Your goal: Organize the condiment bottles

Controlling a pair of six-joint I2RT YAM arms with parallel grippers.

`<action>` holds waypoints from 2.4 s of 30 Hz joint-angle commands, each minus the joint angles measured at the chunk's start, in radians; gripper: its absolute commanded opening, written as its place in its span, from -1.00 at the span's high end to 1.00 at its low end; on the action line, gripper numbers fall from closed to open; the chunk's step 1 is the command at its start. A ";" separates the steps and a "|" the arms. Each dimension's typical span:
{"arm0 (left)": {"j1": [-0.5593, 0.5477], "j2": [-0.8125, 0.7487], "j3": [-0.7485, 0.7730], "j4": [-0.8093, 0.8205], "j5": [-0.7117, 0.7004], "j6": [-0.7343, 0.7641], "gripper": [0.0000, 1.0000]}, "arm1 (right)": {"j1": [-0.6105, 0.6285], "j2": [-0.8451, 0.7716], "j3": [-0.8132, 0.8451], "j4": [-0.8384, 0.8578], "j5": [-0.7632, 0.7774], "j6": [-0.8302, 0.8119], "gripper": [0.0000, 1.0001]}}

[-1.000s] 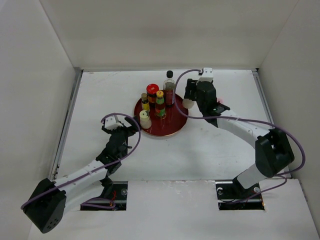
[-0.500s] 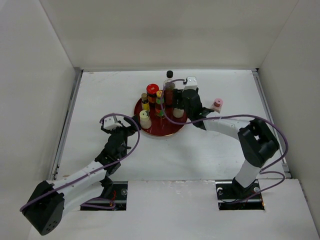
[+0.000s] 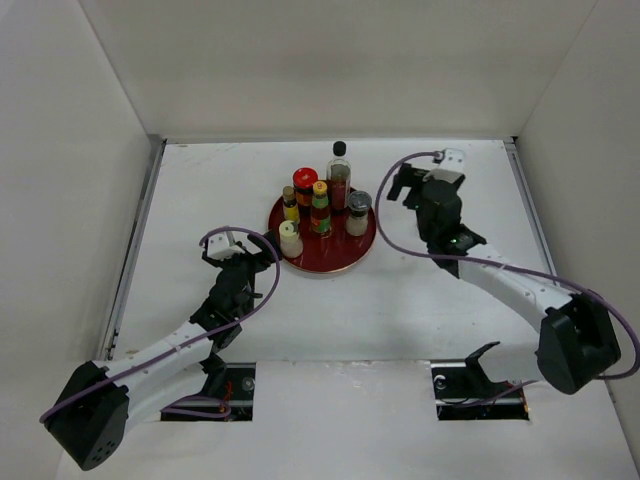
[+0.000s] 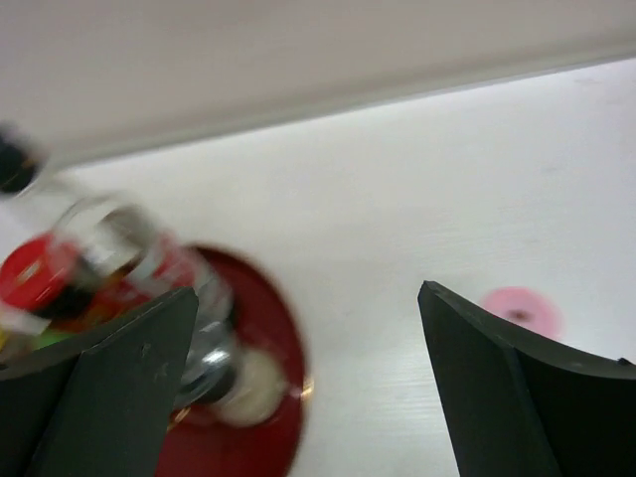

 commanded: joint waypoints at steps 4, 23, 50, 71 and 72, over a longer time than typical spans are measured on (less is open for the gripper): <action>0.009 -0.002 -0.010 0.036 0.009 -0.014 -0.84 | -0.182 0.047 -0.023 -0.107 0.121 0.027 -1.00; 0.003 -0.011 -0.010 0.036 0.009 -0.014 -0.84 | -0.178 0.148 -0.070 -0.030 0.169 0.073 -0.05; 0.024 -0.015 -0.016 0.016 -0.086 -0.011 -1.00 | 0.428 0.353 0.111 0.082 0.063 -0.006 -0.20; -0.040 -0.035 0.142 -0.301 -0.125 -0.123 -1.00 | 0.428 -0.180 -0.114 -0.144 0.296 0.026 -1.00; -0.050 -0.038 0.152 -0.316 -0.122 -0.123 -1.00 | 0.428 -0.201 -0.117 -0.167 0.307 0.027 -1.00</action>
